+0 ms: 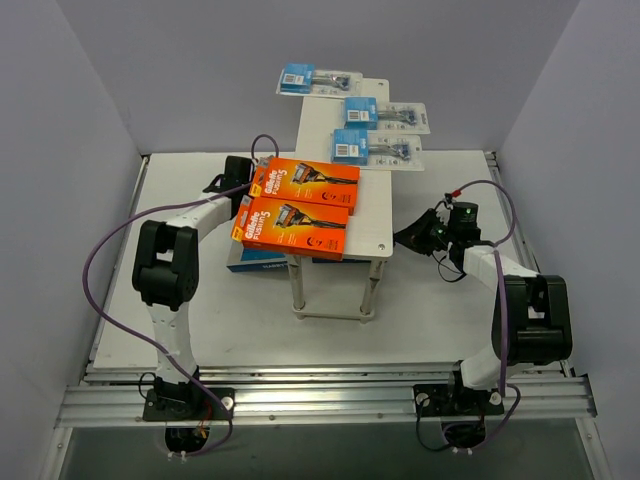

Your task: Place and organize the shaving razors onto the shelf

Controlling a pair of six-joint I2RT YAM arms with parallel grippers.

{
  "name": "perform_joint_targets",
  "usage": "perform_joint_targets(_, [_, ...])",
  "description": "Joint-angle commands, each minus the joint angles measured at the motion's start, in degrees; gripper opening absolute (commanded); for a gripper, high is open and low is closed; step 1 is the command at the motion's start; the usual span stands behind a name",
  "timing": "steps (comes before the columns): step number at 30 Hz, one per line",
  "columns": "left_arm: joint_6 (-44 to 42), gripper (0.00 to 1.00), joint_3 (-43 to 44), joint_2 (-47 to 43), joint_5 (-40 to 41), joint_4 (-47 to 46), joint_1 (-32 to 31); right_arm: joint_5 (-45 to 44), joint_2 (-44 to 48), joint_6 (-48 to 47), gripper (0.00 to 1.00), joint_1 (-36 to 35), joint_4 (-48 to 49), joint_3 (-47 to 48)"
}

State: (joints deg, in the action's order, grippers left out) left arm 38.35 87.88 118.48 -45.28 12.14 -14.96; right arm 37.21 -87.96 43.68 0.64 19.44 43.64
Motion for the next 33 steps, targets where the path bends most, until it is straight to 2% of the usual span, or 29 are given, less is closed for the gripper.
perform_joint_targets(1, [-0.8, 0.94, 0.2, -3.0, -2.2, -2.2, -0.2, -1.7, 2.4, -0.5, 0.1, -0.3, -0.2, 3.4])
perform_joint_targets(4, [-0.9, 0.94, 0.0, -3.2, -2.4, -1.9, 0.5, -1.9, 3.7, -1.4, 0.22, -0.1, -2.5, 4.3])
perform_joint_targets(6, [-0.9, 0.94, -0.1, -3.3, -2.5, -2.0, 1.2, -1.9, 4.3, -1.7, 0.26, 0.2, -3.4, 4.6])
perform_joint_targets(7, [-0.9, 0.94, -0.2, -3.4, -2.5, -2.1, 1.4, -1.7, 4.7, -1.8, 0.31, 0.7, -3.7, 4.7])
perform_joint_targets(13, [-1.3, 0.94, 0.1, -4.0, -3.1, -2.1, 2.8, -1.8, 6.9, -3.4, 0.48, 3.0, -7.1, 5.6])
perform_joint_targets(23, [-1.3, 0.94, 0.0, -5.6, -4.6, -2.6, 7.9, -3.4, 11.7, -8.5, 0.51, 5.2, -15.6, 8.0])
perform_joint_targets(25, [-3.8, 0.94, 0.5, -6.0, -4.4, -0.4, 8.6, -3.8, 13.3, -8.9, 0.51, 5.2, -16.7, 7.9])
perform_joint_targets(28, [-10.6, 0.94, 3.5, -5.8, -1.5, 8.2, 9.9, -5.6, 17.1, -9.0, 0.51, 5.0, -18.8, 6.4])
perform_joint_targets(33, [-6.9, 0.94, -0.9, -9.1, 2.8, 9.5, 12.1, -8.0, 22.4, -10.5, 0.53, 4.8, -21.9, 3.8])
